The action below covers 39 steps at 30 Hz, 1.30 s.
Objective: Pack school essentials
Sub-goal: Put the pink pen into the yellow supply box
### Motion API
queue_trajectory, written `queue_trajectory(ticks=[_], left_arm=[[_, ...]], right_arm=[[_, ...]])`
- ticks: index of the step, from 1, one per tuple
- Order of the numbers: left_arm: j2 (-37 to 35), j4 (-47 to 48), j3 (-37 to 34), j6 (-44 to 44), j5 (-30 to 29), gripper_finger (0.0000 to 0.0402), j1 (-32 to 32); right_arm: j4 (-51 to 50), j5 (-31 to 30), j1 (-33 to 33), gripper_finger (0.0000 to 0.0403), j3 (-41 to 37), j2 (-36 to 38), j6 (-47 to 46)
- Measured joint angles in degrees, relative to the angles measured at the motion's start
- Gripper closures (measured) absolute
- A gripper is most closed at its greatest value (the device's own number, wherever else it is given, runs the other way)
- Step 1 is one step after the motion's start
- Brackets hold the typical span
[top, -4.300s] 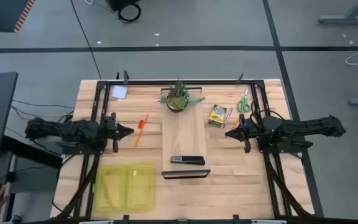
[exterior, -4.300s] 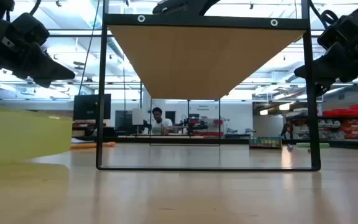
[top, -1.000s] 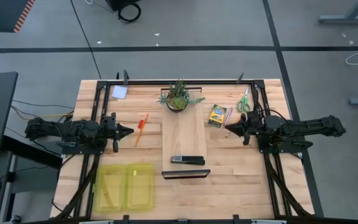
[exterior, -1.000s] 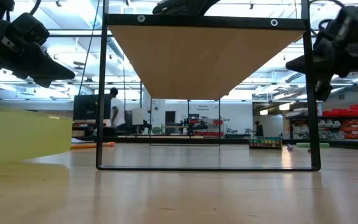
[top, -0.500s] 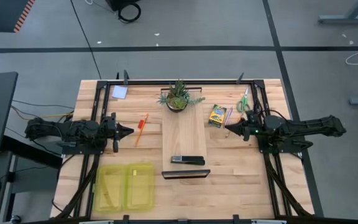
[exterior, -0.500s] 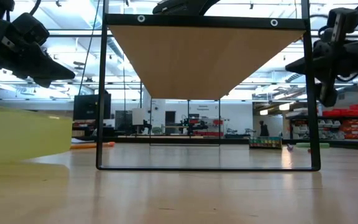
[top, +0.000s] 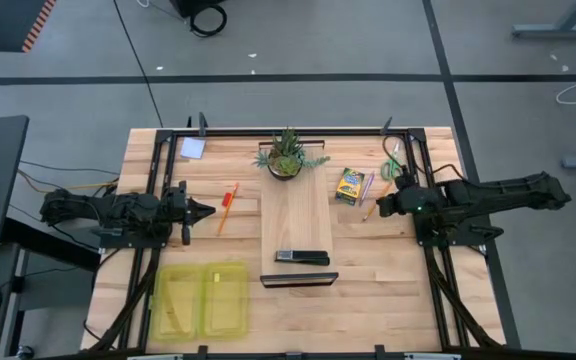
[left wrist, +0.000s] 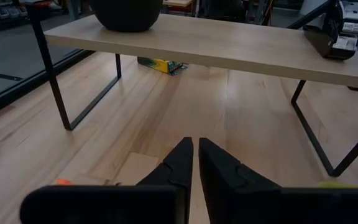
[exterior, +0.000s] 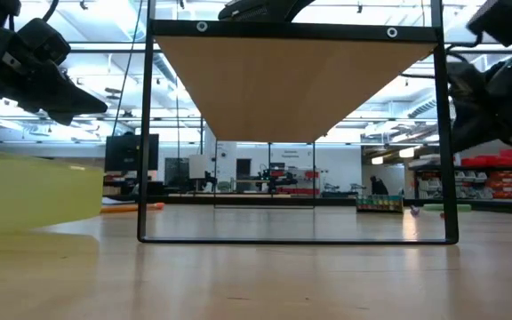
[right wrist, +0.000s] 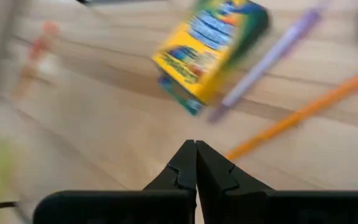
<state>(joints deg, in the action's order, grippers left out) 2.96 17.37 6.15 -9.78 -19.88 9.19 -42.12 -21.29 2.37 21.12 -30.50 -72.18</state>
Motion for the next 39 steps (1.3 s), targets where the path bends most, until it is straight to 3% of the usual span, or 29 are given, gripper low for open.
queue_trajectory(ticks=[7,15,28,39], left_arm=[[0.0,0.0,0.0,0.0,0.0,0.0376,0.0],[0.0,0.0,0.0,0.0,0.0,0.0366,0.0],[0.0,0.0,0.0,0.0,0.0,0.0378,0.0],[0.0,0.0,0.0,0.0,0.0,0.0367,0.0]], right_arm=[[0.0,4.5,-1.9,0.0321,3.7,-13.2,-1.7],[0.1,10.8,-11.6,0.0246,4.9,-20.8,0.4],[2.9,16.4,-25.6,0.0245,4.9,-23.4,11.3],[4.2,16.9,-32.7,0.0245,10.5,-32.6,20.9]])
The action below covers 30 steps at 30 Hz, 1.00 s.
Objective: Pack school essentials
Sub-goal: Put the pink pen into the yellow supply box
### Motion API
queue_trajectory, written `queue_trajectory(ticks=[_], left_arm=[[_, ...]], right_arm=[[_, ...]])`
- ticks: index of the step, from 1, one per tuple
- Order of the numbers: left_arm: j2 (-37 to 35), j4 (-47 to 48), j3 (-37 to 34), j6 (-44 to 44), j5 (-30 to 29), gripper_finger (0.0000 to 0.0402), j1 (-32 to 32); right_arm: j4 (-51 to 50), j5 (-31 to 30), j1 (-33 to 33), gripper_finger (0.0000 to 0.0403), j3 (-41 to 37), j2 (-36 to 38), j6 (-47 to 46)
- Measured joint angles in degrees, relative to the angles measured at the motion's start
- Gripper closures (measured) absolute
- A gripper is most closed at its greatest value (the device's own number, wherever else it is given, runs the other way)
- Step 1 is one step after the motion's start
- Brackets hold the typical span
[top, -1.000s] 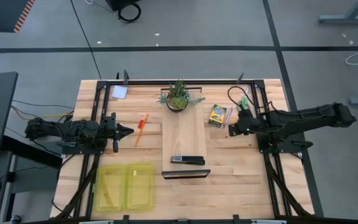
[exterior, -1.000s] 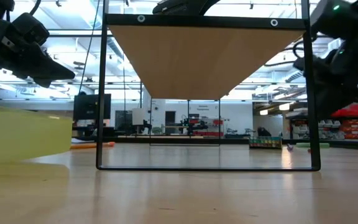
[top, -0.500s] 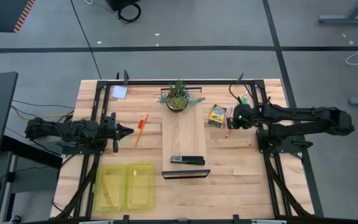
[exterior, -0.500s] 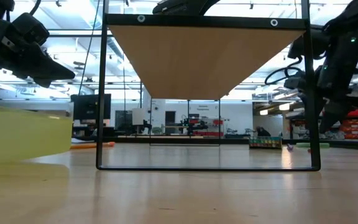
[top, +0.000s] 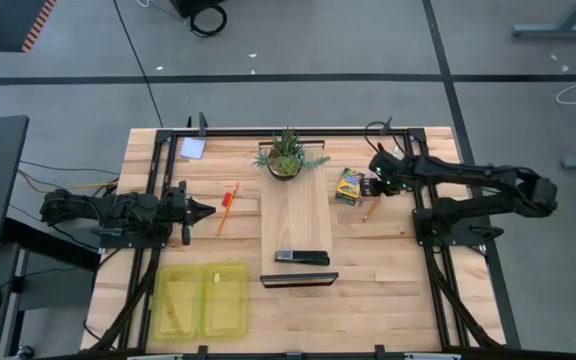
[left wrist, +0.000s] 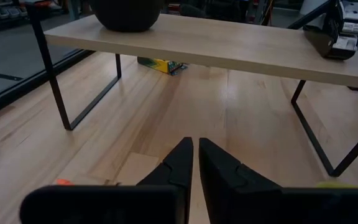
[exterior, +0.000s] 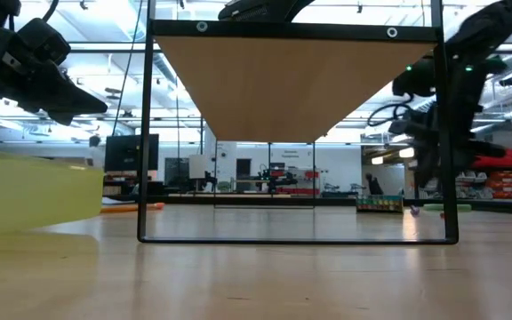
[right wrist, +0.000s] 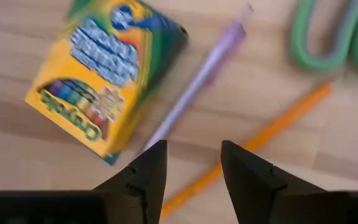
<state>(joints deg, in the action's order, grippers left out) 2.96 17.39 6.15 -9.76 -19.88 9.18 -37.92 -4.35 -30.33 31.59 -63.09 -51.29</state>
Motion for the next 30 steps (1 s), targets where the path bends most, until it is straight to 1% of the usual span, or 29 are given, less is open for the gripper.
queue_trajectory(ticks=[6,11,17,25,30], left_arm=[[0.0,0.0,0.0,0.0,0.0,0.0375,0.0],[0.0,0.0,0.0,0.0,0.0,0.0373,0.0],[0.0,0.0,0.0,0.0,0.0,0.0366,0.0],[0.0,0.0,0.0,0.0,0.0,0.0376,0.0],[0.0,0.0,0.0,0.0,0.0,0.0372,0.0]], right_arm=[[0.0,-1.0,-3.4,0.0245,5.4,-8.5,5.9],[-0.1,-0.5,-5.3,0.0245,8.0,-13.5,8.5],[-0.2,0.2,-6.1,0.0245,8.3,-16.8,9.3],[1.3,-0.3,-6.1,0.0245,8.3,-19.6,9.3],[1.6,-0.7,-6.1,0.0245,8.3,-21.0,8.8]])
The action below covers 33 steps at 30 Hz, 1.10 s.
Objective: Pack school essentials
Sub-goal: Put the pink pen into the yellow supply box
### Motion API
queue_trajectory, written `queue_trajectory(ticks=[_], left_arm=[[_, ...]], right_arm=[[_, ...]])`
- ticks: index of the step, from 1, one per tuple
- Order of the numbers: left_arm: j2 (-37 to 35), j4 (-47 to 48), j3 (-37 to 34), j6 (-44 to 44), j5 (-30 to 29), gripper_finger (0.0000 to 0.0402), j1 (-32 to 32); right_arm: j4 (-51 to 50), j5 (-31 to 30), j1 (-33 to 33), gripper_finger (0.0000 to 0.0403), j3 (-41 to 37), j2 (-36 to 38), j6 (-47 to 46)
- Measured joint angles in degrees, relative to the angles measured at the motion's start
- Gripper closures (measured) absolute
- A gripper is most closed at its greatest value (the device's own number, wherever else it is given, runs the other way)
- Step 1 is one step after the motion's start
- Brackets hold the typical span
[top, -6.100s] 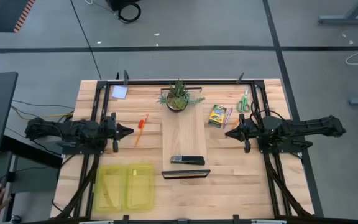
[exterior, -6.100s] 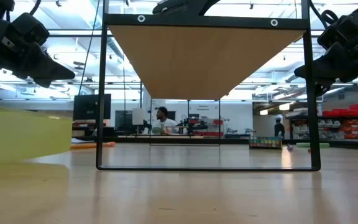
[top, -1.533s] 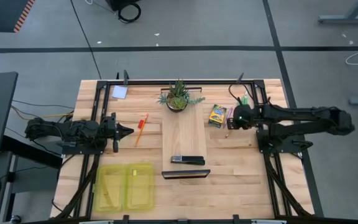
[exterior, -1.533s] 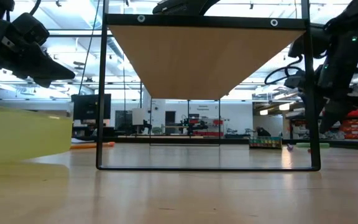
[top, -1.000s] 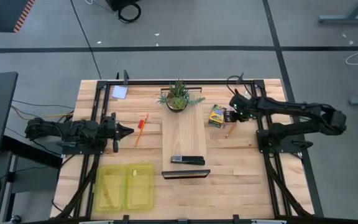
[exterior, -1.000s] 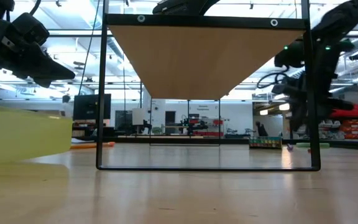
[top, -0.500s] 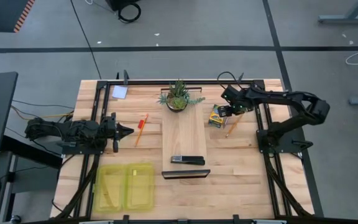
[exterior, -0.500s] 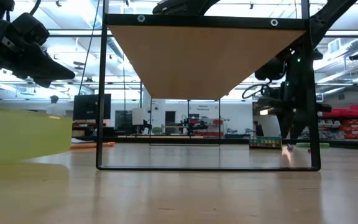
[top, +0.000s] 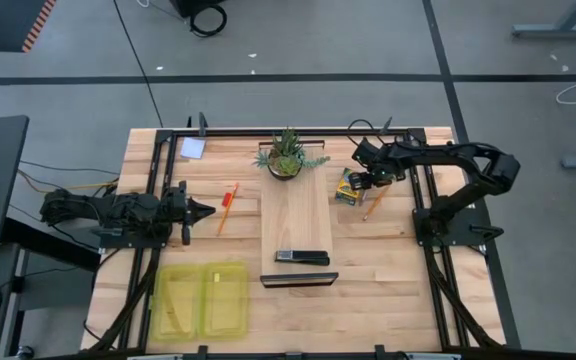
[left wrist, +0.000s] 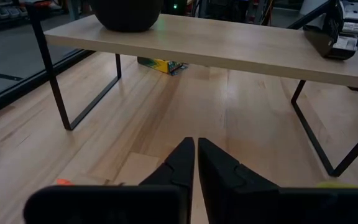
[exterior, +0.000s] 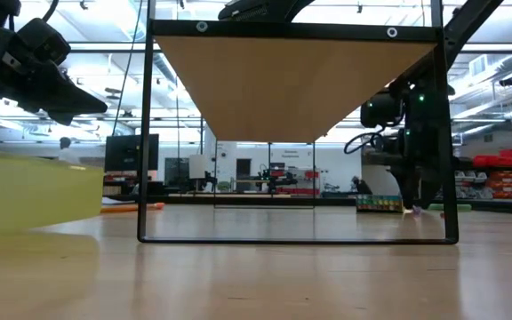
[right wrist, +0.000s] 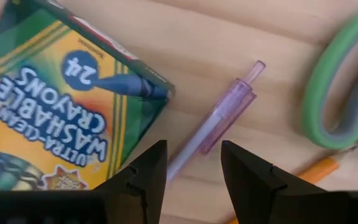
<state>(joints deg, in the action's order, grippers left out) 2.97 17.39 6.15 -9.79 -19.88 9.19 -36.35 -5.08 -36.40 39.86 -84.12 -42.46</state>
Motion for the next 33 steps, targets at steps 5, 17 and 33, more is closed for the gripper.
queue_trajectory(ticks=[5,17,33], left_arm=[[0.0,0.0,0.0,0.0,0.0,0.0366,0.0],[0.0,0.0,0.0,0.0,0.0,0.0374,0.0],[0.0,0.0,0.0,0.0,0.0,0.0376,0.0]], right_arm=[[-0.4,-0.1,0.0,0.0245,0.0,0.0,3.0],[-1.2,7.8,-2.4,0.0262,0.0,0.0,23.3],[-1.1,2.8,1.7,0.0311,-0.2,-3.0,20.5]])
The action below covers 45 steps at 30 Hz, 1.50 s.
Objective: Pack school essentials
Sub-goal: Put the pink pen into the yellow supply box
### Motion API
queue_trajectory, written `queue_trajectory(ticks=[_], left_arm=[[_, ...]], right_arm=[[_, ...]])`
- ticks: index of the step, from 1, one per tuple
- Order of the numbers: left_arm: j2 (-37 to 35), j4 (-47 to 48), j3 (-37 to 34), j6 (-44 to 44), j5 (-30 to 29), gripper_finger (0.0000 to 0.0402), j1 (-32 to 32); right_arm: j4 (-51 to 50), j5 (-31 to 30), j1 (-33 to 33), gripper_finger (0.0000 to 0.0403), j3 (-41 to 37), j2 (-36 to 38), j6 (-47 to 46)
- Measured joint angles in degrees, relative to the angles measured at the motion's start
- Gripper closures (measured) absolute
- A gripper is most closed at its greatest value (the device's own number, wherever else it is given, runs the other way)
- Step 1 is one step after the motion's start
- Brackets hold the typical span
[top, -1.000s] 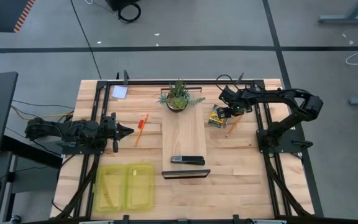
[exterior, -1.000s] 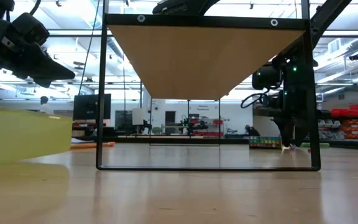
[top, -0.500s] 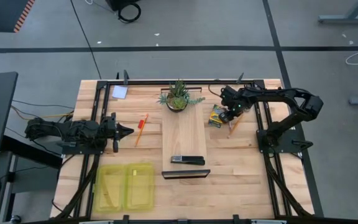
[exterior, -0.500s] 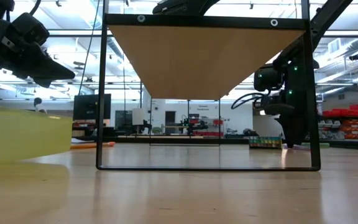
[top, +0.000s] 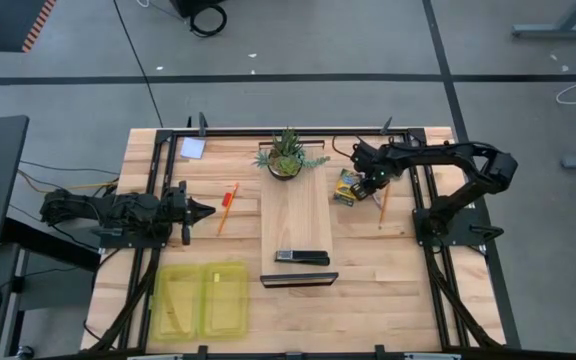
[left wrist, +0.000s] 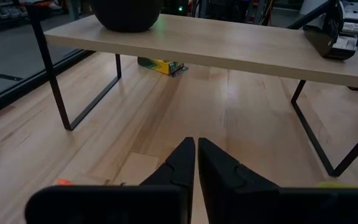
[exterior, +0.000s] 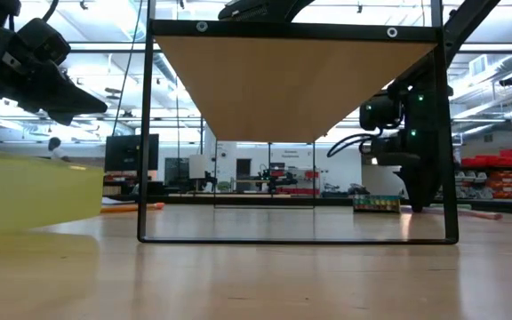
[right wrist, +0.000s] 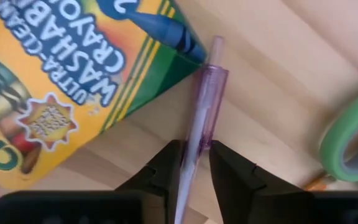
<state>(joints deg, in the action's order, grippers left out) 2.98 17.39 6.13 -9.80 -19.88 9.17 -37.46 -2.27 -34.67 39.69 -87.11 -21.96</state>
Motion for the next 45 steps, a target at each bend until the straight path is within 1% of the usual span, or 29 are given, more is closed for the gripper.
queue_trajectory(ticks=[6,9,14,16,20,28,37,45], left_arm=[[0.0,0.0,0.0,0.0,0.0,0.0369,0.0],[0.0,0.0,0.0,0.0,0.0,0.0366,0.0],[0.0,0.0,0.0,0.0,0.0,0.0371,0.0],[0.0,0.0,0.0,0.0,0.0,0.0374,0.0],[0.0,0.0,0.0,0.0,0.0,0.0376,0.0],[0.0,0.0,0.0,0.0,0.0,0.0366,0.0],[0.0,0.0,0.0,0.0,0.0,0.0376,0.0],[0.0,0.0,0.0,0.0,0.0,0.0366,0.0]], right_arm=[[0.4,-4.8,3.6,0.0313,-0.3,0.4,-2.4],[0.6,-4.9,4.1,0.0321,-0.4,0.5,-2.5],[0.6,-4.8,4.1,0.0354,-0.4,0.6,-2.9],[0.6,-4.8,4.1,0.0362,-0.4,0.6,-2.9],[0.6,-4.5,4.1,0.0359,-0.4,0.6,-3.0],[-1.0,-4.2,4.1,0.0357,1.6,1.1,-3.2],[-3.0,-4.0,4.1,0.0357,2.6,4.3,-3.9],[-4.5,-3.9,4.1,0.0357,2.6,8.9,-6.2]])
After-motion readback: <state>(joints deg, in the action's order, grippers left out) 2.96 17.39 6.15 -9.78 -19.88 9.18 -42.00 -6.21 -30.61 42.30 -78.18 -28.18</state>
